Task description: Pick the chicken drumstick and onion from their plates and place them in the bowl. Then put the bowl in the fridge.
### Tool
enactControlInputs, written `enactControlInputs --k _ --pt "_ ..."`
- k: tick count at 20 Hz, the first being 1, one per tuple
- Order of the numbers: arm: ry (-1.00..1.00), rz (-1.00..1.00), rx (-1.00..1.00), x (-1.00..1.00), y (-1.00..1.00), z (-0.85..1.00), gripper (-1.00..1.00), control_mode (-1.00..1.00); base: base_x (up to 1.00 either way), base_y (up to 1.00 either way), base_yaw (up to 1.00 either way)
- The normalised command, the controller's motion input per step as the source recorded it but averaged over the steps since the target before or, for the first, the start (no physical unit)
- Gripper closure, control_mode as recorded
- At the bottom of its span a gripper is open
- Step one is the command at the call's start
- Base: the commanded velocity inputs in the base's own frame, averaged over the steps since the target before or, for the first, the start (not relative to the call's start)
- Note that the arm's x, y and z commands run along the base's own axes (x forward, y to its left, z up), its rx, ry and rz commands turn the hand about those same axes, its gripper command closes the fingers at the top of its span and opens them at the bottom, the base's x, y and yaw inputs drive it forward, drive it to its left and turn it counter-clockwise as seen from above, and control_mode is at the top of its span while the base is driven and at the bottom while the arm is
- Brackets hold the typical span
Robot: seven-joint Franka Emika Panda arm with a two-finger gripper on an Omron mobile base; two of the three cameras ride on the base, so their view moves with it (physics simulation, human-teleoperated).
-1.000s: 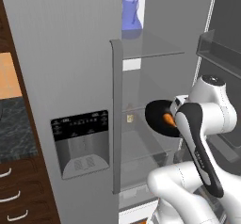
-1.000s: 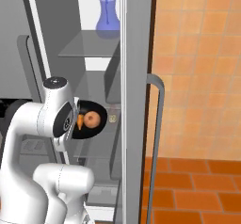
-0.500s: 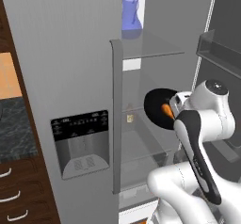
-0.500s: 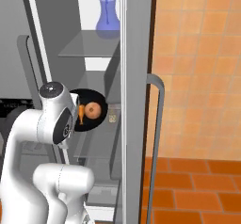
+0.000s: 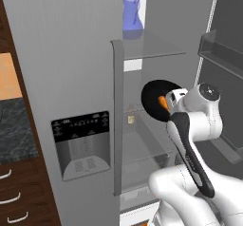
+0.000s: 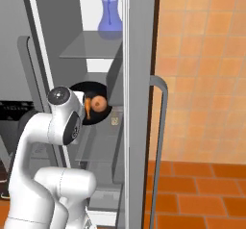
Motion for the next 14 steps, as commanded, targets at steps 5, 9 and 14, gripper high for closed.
enactControlInputs --k 5,9,14 --pt "-0.02 0.00 0.00 0.65 0.00 -0.02 1.00 -1.00 0.00 0.00 0.00" --pt "0.00 0.00 0.00 0.77 0.00 -0.11 1.00 -1.00 0.00 0.00 0.00" --pt "0.00 0.00 0.00 0.64 0.05 -0.04 1.00 -1.00 0.00 0.00 0.00"
